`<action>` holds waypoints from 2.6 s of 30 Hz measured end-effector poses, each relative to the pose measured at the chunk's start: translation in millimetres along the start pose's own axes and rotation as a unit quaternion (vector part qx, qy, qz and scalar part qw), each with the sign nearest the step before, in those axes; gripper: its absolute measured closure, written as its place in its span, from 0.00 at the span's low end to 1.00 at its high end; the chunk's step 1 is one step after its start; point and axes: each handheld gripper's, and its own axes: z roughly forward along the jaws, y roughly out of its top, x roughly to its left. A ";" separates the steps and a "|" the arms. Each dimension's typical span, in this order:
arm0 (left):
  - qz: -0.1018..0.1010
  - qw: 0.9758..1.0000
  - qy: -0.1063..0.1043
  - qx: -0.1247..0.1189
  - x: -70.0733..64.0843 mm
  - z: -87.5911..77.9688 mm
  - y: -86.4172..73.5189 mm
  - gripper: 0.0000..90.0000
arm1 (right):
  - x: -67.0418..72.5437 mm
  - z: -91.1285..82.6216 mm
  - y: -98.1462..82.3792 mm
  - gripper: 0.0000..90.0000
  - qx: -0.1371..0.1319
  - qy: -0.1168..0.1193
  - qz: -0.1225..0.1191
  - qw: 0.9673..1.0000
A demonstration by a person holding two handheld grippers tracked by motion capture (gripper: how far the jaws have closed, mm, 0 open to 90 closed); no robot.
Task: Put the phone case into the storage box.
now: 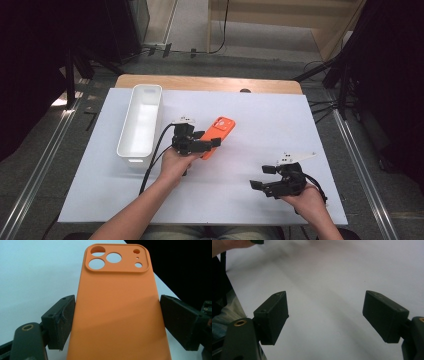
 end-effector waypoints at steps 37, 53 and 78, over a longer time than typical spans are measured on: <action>-0.028 0.995 0.050 -0.082 -16.8 -10.2 -32.1 0.17 | 2.5 -2.5 30.5 0.24 -0.082 -0.012 0.080 0.993; -0.023 0.994 0.058 -0.087 -19.5 -6.5 -38.1 0.17 | 3.3 -1.2 51.5 0.25 -0.103 -0.002 0.113 0.988; -0.012 0.991 0.071 -0.110 -22.6 -9.5 -39.6 0.17 | -2.0 24.2 86.5 0.28 -0.096 0.020 0.129 0.987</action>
